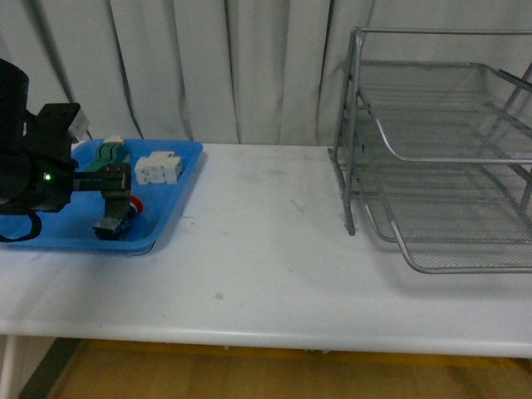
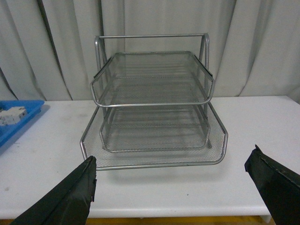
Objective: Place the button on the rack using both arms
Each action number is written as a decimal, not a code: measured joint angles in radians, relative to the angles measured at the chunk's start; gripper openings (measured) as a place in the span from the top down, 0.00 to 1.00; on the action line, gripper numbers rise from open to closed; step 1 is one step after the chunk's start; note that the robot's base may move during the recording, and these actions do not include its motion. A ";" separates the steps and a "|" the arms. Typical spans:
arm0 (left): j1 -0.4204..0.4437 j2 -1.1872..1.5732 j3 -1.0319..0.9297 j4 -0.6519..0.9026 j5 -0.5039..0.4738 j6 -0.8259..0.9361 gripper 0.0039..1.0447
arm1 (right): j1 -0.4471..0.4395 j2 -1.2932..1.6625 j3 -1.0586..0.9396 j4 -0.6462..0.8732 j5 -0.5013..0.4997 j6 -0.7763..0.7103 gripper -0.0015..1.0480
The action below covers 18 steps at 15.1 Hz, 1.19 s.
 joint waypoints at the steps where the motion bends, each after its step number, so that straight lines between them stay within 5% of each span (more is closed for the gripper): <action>1: -0.002 0.022 0.026 -0.015 0.002 0.005 0.06 | 0.000 0.000 0.000 0.000 0.000 0.000 0.06; 15: -0.018 0.199 0.187 -0.093 -0.037 0.029 0.06 | 0.000 0.000 0.000 0.000 0.000 0.000 0.06; 18: -0.020 0.210 0.188 -0.100 -0.059 0.033 0.36 | 0.000 0.000 0.000 0.000 0.000 0.000 0.06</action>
